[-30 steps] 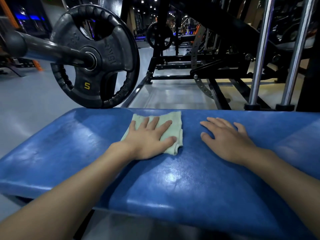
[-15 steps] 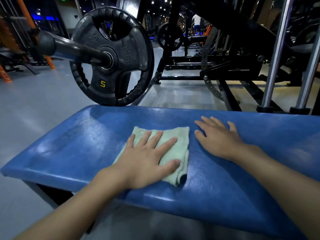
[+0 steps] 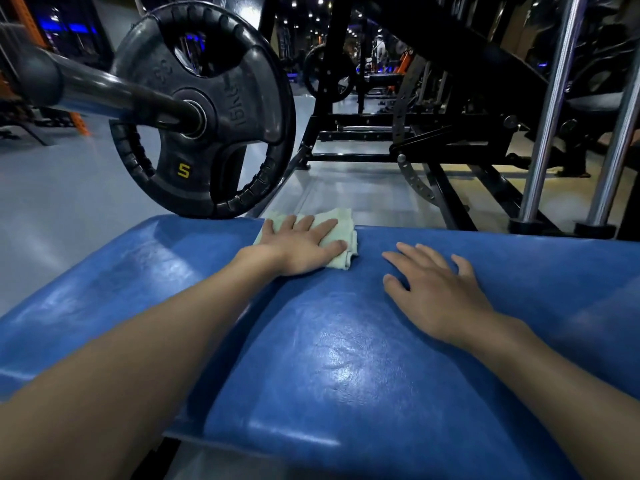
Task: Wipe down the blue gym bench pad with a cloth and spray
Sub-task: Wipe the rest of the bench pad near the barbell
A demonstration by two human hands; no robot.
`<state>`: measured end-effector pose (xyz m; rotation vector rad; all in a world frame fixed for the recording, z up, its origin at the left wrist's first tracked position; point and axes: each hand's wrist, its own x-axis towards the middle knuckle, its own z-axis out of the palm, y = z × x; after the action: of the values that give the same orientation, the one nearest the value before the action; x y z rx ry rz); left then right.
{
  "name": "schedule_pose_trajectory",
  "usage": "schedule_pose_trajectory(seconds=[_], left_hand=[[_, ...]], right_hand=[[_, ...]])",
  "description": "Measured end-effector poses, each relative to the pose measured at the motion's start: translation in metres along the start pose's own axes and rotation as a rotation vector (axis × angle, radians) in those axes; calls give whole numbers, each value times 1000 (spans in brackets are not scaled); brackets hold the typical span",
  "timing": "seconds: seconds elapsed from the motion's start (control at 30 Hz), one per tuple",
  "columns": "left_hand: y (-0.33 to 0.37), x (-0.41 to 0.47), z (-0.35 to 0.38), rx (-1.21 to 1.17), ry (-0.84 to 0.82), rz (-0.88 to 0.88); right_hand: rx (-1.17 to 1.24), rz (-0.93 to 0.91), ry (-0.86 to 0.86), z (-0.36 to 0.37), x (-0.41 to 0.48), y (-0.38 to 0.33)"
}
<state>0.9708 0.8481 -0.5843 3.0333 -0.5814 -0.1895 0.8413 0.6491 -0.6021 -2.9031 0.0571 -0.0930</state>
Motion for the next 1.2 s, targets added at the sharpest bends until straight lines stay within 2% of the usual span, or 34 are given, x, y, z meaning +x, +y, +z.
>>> schedule_pose_trajectory(seconds=[0.23, 0.37, 0.47, 0.57, 0.7, 0.97, 1.2], left_hand=[[-4, -129, 17, 34, 23, 127], [-10, -195, 23, 73, 39, 115], [-11, -209, 24, 62, 28, 91], [-12, -190, 20, 61, -4, 85], [-22, -130, 14, 31, -20, 58], [-35, -2, -5, 1, -13, 11], [-37, -8, -2, 10, -17, 46]], right_hand=[[-8, 21, -36, -5, -2, -3], [-16, 23, -49, -7, -4, -5], [-71, 22, -89, -12, -4, -8], [-130, -8, -86, -19, 4, -15], [17, -44, -36, -10, 18, -37], [6, -55, -2, 11, 23, -37], [30, -40, 13, 10, 20, -39]])
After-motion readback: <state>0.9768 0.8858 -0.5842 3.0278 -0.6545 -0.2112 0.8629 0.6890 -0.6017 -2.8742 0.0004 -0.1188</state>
